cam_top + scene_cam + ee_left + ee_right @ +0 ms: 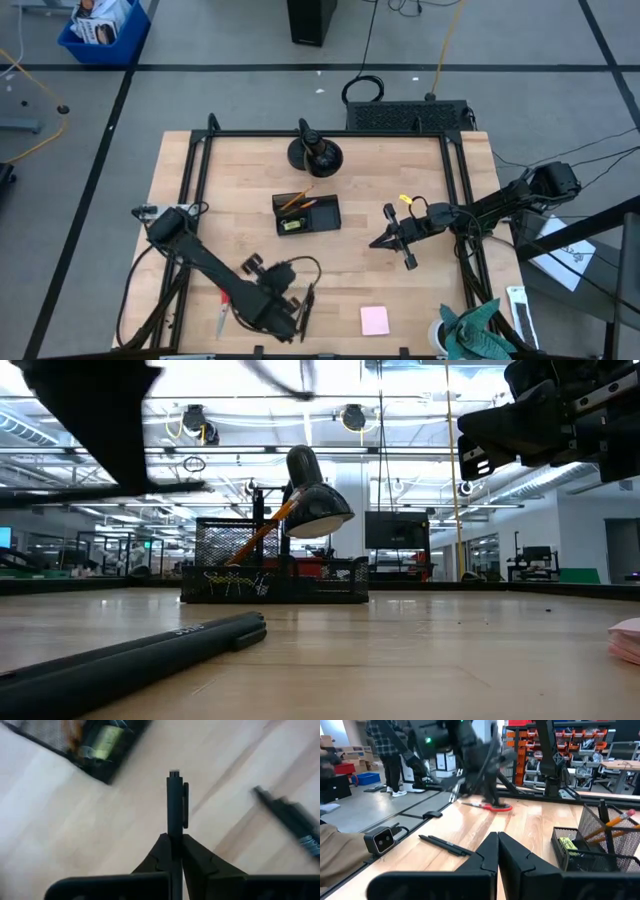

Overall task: Pick and place office supplies into organizer
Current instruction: Put the black pen into the black desk organizer

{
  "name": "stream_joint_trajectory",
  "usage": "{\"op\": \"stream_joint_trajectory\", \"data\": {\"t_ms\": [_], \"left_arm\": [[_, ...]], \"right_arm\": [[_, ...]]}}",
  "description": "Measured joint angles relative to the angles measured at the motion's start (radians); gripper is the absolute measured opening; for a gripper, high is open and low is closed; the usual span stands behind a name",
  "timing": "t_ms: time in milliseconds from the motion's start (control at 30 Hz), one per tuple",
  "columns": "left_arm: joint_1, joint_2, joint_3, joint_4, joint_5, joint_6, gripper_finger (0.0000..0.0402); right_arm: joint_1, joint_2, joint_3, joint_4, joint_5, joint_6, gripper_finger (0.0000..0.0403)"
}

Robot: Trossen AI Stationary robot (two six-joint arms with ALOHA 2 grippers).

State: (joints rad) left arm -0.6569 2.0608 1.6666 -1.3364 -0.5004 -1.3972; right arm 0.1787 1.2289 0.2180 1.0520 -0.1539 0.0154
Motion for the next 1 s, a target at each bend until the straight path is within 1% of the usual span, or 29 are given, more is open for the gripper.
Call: {"op": "stream_joint_trajectory", "data": {"t_ms": [67,133,233,300,367,433,500,533,567,633,700,767,833,867,900,1000], "left_arm": [[0.001,-0.037,0.000,-0.024,-0.048,-0.003,0.0007],[0.013,-0.092,0.000,-0.074,-0.119,0.011,0.0007],[0.025,-0.199,-0.053,-0.076,-0.235,0.037,0.0016],[0.039,-0.272,-0.125,-0.058,-0.287,0.042,0.0016],[0.056,-0.364,-0.224,-0.013,-0.359,0.051,0.0009],[0.076,-0.459,-0.341,0.089,-0.433,0.085,0.0007],[0.098,-0.555,-0.482,0.243,-0.459,0.156,0.0009],[0.115,-0.601,-0.549,0.336,-0.462,0.214,0.0011],[0.138,-0.647,-0.613,0.462,-0.464,0.294,0.0013],[0.184,-0.725,-0.732,0.731,-0.455,0.498,0.0014],[0.233,-0.767,-0.833,1.017,-0.389,0.744,0.0009],[0.279,-0.786,-0.909,1.320,-0.286,0.984,0.0007],[0.326,-0.791,-0.950,1.518,-0.221,1.171,0.0008],[0.346,-0.790,-0.962,1.584,-0.191,1.240,0.0011],[0.368,-0.790,-0.969,1.613,-0.170,1.301,0.0015],[0.432,-0.789,-0.972,1.629,-0.110,1.407,0.0020]], "right_arm": [[0.000,0.000,0.000,-0.002,0.000,0.000,0.0000],[0.000,0.000,0.000,-0.004,0.000,0.000,0.0000],[0.000,0.000,0.000,-0.002,0.000,0.000,0.0000],[0.000,0.000,0.000,-0.005,0.000,0.000,0.0000],[0.000,0.000,0.000,-0.006,0.000,0.000,0.0000],[0.000,0.000,0.000,-0.006,0.000,0.000,0.0000],[0.000,0.000,0.000,-0.006,0.000,0.000,0.0000],[0.000,0.000,0.000,-0.006,0.000,0.000,0.0000],[0.000,0.000,0.000,-0.006,0.000,0.000,0.0000],[0.000,0.000,0.000,-0.005,0.000,0.000,0.0000],[0.000,0.000,0.000,-0.006,0.000,0.000,0.0000],[0.000,0.000,0.000,-0.006,0.000,0.000,0.0000],[0.000,0.000,0.000,-0.006,0.000,0.000,0.0000],[0.000,0.000,0.000,-0.008,0.000,0.000,0.0000],[0.000,0.000,0.000,-0.008,0.000,0.000,0.0000],[0.000,0.000,0.000,-0.011,0.000,0.000,0.0000]]}}
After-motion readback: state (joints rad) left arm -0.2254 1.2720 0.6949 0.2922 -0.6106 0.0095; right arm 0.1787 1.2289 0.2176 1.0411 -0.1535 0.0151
